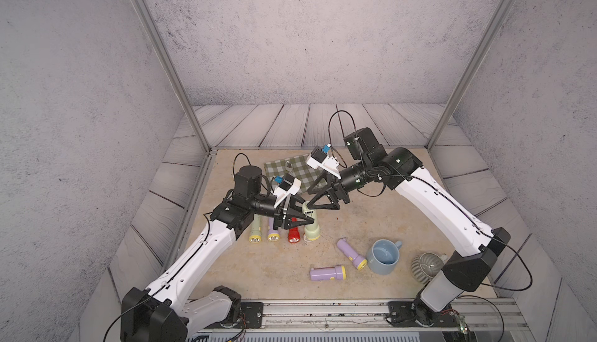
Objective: Close the plug at the bottom of the flashlight
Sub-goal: Close the plug of the flashlight.
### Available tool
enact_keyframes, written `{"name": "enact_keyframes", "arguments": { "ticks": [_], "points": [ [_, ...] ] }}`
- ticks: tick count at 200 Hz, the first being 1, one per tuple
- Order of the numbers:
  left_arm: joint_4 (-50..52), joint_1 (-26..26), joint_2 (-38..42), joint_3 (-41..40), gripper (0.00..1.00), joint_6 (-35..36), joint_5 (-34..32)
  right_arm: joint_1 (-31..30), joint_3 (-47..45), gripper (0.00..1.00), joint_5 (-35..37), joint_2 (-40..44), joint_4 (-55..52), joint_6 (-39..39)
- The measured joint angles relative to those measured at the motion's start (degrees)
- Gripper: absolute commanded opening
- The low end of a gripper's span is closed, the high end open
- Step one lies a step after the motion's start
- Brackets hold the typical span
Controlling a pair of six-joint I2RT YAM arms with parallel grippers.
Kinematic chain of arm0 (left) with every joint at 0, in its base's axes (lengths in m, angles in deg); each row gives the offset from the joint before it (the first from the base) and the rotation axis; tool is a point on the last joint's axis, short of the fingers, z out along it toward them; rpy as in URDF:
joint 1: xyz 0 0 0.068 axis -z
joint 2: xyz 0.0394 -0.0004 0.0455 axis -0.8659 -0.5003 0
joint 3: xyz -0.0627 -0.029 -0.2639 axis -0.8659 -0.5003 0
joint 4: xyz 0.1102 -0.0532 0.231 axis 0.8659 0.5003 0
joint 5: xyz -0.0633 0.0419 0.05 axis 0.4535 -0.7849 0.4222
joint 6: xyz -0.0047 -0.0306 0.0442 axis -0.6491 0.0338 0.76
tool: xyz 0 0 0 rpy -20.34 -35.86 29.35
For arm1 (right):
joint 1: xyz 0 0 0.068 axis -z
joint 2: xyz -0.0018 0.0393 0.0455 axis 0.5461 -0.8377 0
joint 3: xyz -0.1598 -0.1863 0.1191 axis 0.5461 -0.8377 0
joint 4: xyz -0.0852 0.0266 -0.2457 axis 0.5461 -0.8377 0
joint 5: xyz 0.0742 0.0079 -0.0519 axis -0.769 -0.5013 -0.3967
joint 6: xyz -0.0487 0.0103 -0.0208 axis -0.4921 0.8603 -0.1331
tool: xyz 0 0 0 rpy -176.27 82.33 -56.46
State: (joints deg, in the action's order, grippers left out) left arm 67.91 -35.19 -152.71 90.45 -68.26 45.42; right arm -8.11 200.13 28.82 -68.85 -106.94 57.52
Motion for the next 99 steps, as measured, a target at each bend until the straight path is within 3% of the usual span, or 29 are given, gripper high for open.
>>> {"name": "enact_keyframes", "arguments": {
  "ticks": [99],
  "points": [
    [0.0, 0.0, -0.8, 0.0, 0.0, 0.4, 0.3, -0.8, -1.0, 0.76, -0.1, 1.8, 0.0, 0.2]
  ]
}}
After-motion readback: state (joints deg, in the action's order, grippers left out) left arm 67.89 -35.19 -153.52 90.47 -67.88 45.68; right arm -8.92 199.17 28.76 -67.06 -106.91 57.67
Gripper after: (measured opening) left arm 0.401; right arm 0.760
